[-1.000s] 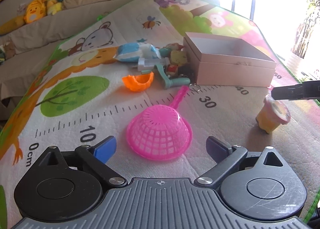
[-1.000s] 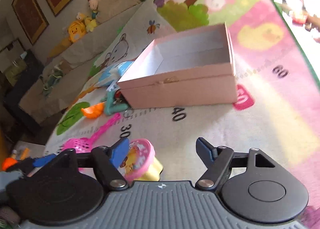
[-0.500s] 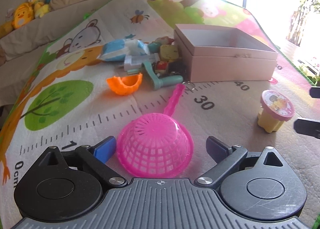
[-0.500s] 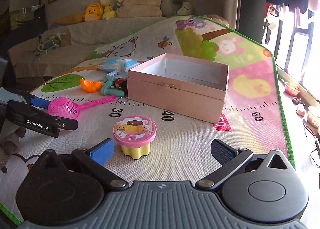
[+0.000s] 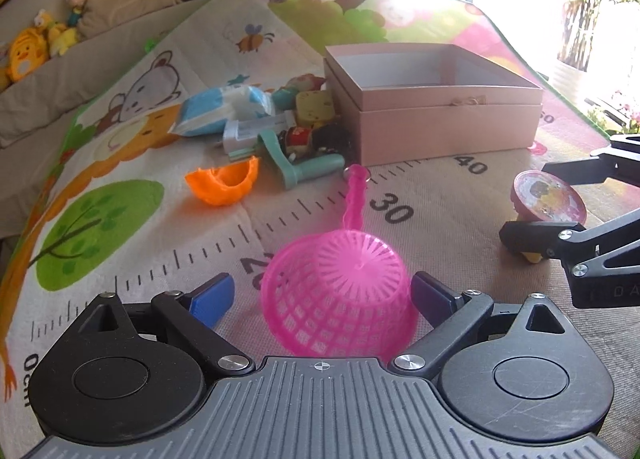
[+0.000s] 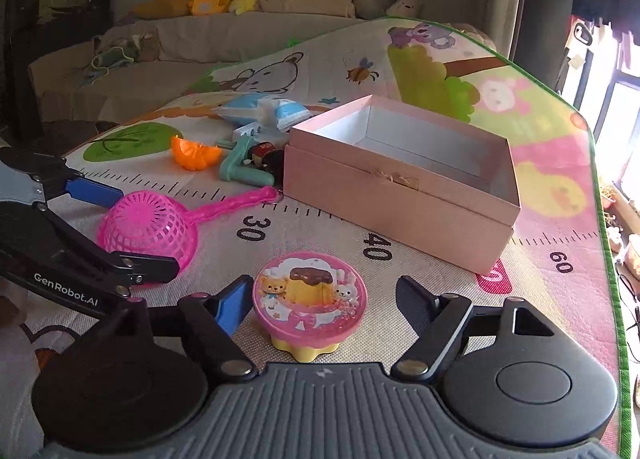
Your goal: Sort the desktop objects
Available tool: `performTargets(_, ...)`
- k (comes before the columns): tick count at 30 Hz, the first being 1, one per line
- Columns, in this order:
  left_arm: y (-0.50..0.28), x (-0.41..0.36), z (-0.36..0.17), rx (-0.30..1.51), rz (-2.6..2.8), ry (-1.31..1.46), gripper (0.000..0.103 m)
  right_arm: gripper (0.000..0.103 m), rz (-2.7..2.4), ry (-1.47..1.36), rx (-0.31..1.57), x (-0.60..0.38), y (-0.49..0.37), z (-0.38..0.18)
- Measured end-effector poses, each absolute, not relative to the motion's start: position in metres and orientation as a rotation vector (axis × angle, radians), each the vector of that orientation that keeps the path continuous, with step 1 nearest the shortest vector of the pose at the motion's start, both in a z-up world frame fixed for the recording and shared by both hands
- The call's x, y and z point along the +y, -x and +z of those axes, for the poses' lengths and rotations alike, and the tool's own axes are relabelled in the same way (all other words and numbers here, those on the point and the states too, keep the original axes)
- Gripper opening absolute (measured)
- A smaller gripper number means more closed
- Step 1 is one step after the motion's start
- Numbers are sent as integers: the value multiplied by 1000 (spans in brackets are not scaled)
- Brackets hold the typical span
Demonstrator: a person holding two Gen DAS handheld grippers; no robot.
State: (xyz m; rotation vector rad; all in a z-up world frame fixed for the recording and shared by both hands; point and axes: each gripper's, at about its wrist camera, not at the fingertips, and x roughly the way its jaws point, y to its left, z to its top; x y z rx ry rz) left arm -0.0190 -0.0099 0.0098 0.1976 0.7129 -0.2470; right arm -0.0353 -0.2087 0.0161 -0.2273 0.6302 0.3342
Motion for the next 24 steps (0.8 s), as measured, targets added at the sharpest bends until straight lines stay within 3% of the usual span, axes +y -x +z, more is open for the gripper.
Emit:
performTargets(2,22,-13,12,706,-256,-204,81,56,344,232,646,-208,35,16)
performTargets(10,56,-21,40,608,-311,-272,79,56,412,222,669,-224,59,39)
performTargets(16,42,-33,139,321,-357,-277,79,56,330,186,449,-263,61,136)
performTargets(19,8,-51,167,261,-372,-236,79,56,244,165,357,-280,39,170)
performTargets(22,-37,-76,165,259,-389,-185,80,56,187,131,363,-294,7,181)
performTargets(24,-69,-92,149,296,-409,-155,96,56,170,125,383,-299,-15,177)
